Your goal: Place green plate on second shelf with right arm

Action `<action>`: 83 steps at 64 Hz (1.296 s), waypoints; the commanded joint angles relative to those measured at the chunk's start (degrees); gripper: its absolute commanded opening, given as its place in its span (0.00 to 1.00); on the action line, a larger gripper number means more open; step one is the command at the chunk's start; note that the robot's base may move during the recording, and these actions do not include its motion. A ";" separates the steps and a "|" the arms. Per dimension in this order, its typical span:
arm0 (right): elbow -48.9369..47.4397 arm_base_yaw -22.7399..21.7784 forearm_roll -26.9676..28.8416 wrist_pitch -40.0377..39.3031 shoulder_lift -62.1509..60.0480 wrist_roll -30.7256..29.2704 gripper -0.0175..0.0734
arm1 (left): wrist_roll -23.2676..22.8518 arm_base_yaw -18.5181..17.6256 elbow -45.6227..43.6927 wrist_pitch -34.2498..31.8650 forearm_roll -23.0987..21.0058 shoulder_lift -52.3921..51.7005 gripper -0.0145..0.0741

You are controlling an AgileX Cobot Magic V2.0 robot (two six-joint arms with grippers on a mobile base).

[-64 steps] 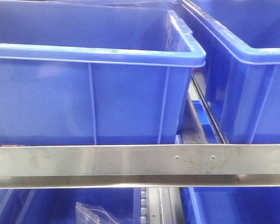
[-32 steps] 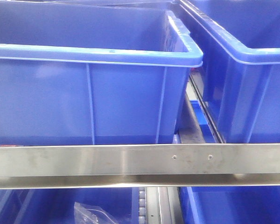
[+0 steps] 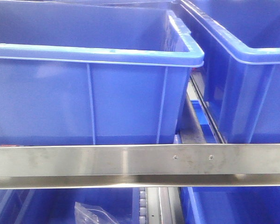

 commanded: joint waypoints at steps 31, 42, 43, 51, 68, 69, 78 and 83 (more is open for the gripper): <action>-0.98 -0.15 -3.60 -7.90 -0.96 -0.59 0.25 | -0.19 -0.27 2.34 -4.99 -0.47 -1.04 0.31; -0.98 -0.15 -4.22 -7.84 -0.96 -0.59 0.25 | -0.19 -0.27 2.34 -4.99 -0.47 -1.04 0.31; -0.98 -0.15 -4.22 -7.84 -0.96 -0.59 0.25 | -0.19 -0.27 2.34 -4.99 -0.47 -1.04 0.31; -0.98 -0.15 -4.22 -7.84 -0.96 -0.59 0.25 | -0.19 -0.27 2.34 -4.99 -0.47 -1.04 0.31; -0.98 -0.15 -4.22 -7.84 -0.96 -0.59 0.25 | -0.19 -0.27 2.34 -4.99 -0.47 -1.04 0.31; -0.98 -0.15 -4.22 -7.84 -0.96 -0.59 0.25 | -0.19 -0.27 2.34 -4.99 -0.47 -1.04 0.31; -0.98 -0.15 -4.22 -7.84 -0.96 -0.59 0.25 | -0.19 -0.27 2.34 -4.99 -0.47 -1.04 0.31; -0.98 -0.15 -4.22 -7.84 -0.96 -0.59 0.25 | -0.19 -0.27 2.34 -4.99 -0.47 -1.04 0.31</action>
